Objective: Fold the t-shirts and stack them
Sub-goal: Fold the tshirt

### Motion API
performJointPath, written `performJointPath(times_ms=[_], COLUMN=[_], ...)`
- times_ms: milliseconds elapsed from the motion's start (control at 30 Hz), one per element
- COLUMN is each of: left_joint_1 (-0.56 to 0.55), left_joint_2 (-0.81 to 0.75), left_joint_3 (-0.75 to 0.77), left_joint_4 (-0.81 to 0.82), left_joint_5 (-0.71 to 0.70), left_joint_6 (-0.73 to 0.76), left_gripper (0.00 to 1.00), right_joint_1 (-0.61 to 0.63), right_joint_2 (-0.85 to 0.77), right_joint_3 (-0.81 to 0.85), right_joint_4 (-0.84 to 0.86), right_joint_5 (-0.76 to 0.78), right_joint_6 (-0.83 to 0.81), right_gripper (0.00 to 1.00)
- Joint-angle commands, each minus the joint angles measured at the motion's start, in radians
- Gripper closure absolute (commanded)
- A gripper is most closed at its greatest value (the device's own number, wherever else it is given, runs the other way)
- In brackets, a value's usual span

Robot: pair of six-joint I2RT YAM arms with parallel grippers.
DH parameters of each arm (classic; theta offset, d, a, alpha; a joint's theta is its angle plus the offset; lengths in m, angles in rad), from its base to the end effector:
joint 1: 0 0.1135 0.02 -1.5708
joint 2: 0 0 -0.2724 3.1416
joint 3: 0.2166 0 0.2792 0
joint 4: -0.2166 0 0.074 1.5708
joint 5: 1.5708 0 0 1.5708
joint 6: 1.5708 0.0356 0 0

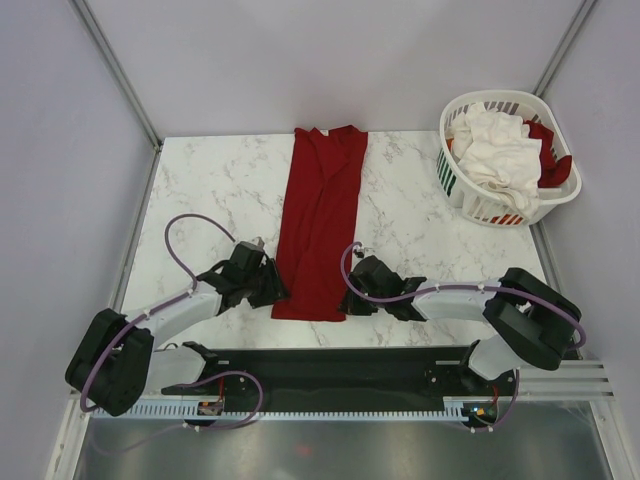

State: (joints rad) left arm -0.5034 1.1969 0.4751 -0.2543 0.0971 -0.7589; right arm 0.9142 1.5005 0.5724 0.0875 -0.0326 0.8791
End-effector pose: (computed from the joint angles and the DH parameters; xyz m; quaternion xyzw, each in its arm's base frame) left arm 0.1964 -0.1121 0.1413 -0.1076 0.9490 -0.2101 0.2089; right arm 0.1733 0.2268 0.1213 -0.0222 0.9337 0.2884 0.2110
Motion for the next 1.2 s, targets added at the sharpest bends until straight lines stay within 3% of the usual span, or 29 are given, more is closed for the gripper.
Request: performJointPath(times_ms=[0,33,133,167,400,733,900,1167], left_joint_1=[-0.035,-0.046,-0.063,-0.064,-0.087,-0.175,-0.176,-0.178], left_joint_2=[0.017,0.016,0.018,0.017,-0.071,-0.322,-0.378,-0.297], left_joint_3=[-0.058,-0.062,-0.075,-0.076,-0.130,-0.159,-0.066,0.129], left_joint_4=[-0.019,-0.014,0.000,0.003,-0.002,-0.144,-0.200,-0.253], left_joint_5=[-0.027,-0.028,-0.031,-0.031,0.009,0.096,0.104,0.075], left_joint_6=[-0.056,-0.059,-0.071,-0.071,-0.103,-0.247,-0.249,-0.189], left_gripper=[0.47,0.50,0.76,0.97,0.98,0.98,0.98,0.98], right_joint_1=[0.006,0.006,0.006,0.006,0.006,0.006,0.006,0.003], right_joint_2=[0.055,0.058,0.058,0.050,-0.095,-0.497,-0.534,-0.490], right_joint_3=[-0.049,-0.048,-0.054,-0.060,-0.140,-0.230,-0.152,0.110], right_joint_4=[-0.131,-0.131,-0.138,-0.144,-0.293,-0.526,-0.588,-0.698], right_joint_5=[0.049,0.051,0.056,0.057,0.131,0.138,0.158,0.256], right_joint_6=[-0.020,-0.019,-0.019,-0.019,0.010,0.069,0.029,-0.032], right_gripper=[0.94,1.00,1.00,1.00,1.00,1.00,1.00,1.00])
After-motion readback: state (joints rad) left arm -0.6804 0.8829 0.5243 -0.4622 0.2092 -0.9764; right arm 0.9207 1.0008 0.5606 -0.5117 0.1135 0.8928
